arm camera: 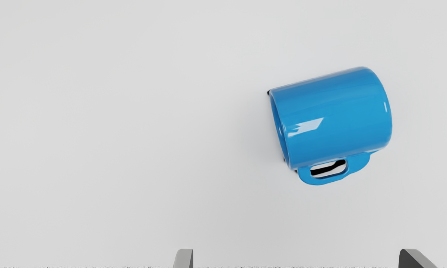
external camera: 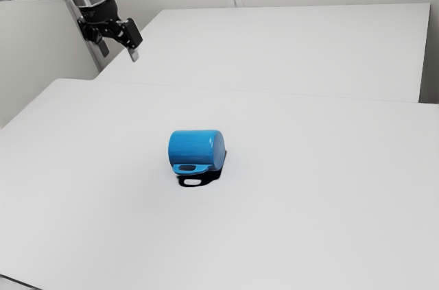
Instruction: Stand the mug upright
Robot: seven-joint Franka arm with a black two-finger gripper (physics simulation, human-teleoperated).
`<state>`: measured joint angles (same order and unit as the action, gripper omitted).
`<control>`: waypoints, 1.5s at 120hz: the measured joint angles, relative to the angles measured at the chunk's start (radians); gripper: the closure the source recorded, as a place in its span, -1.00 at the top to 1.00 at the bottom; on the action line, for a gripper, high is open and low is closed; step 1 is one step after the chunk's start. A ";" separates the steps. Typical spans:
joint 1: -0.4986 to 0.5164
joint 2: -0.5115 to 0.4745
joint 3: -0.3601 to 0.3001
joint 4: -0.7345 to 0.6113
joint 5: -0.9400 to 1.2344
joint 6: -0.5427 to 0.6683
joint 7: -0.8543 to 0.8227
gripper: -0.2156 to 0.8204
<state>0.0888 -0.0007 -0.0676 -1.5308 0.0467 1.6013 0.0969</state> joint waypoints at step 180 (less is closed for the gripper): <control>0.170 0.213 0.039 -0.375 -0.662 0.341 0.360 0.58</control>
<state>0.2587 0.2123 -0.0289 -1.9054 -0.6154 1.9427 0.4570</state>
